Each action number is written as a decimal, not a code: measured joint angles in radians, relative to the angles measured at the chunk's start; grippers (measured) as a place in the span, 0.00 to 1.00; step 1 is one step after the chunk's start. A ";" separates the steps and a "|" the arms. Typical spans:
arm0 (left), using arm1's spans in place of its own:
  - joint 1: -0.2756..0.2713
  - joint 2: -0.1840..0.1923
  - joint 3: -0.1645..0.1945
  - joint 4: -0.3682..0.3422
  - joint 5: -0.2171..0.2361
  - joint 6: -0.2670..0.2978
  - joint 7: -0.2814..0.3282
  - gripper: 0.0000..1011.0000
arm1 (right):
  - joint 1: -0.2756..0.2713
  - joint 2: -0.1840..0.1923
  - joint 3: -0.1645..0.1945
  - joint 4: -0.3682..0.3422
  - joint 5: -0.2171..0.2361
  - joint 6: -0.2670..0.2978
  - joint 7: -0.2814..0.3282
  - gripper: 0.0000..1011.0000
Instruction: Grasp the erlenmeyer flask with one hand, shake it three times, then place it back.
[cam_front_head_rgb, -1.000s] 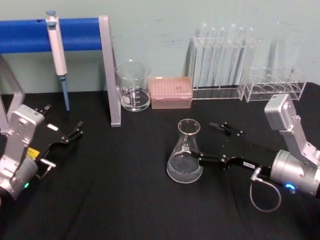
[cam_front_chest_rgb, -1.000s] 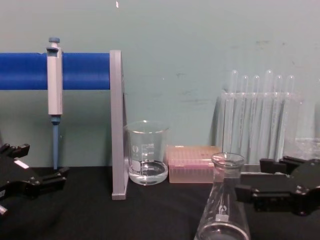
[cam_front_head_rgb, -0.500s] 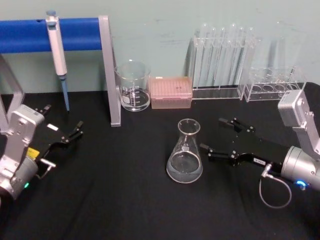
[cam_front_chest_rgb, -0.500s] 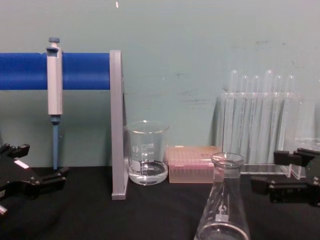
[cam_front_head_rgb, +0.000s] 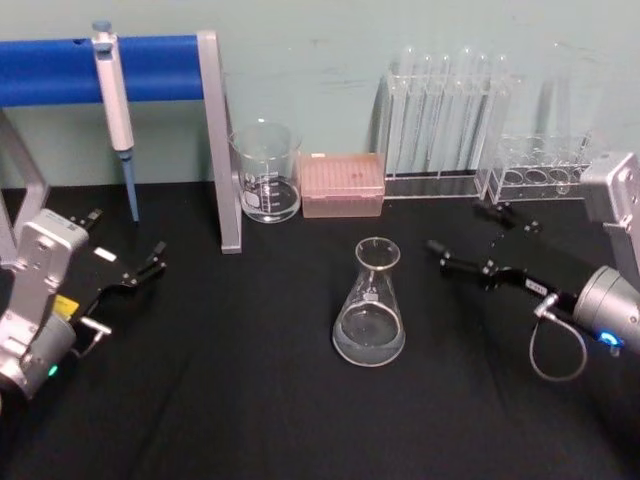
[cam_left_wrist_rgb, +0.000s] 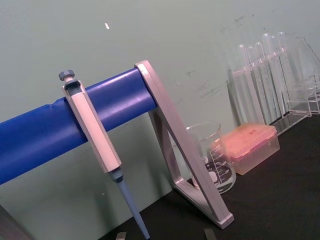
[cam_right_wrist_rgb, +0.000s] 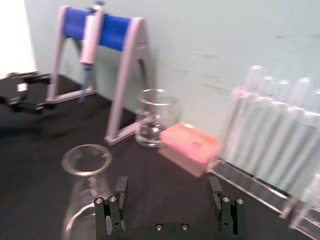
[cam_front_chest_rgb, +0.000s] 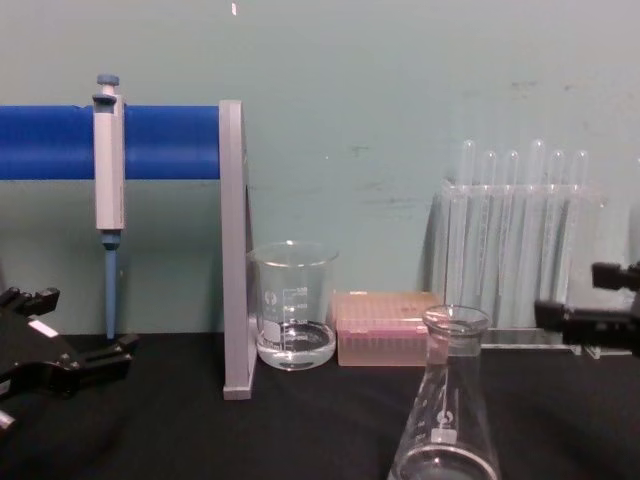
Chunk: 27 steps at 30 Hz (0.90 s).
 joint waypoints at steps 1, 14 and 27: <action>0.000 0.000 0.000 0.000 0.000 0.000 0.000 0.99 | -0.002 -0.013 0.010 0.003 -0.006 0.000 -0.024 0.99; 0.000 0.000 0.000 0.000 0.000 0.000 0.000 0.99 | -0.016 -0.098 0.059 0.019 -0.045 0.027 -0.134 0.99; 0.000 0.000 0.000 0.000 0.000 0.000 0.000 0.99 | -0.020 -0.108 0.065 0.018 -0.057 0.039 -0.131 0.99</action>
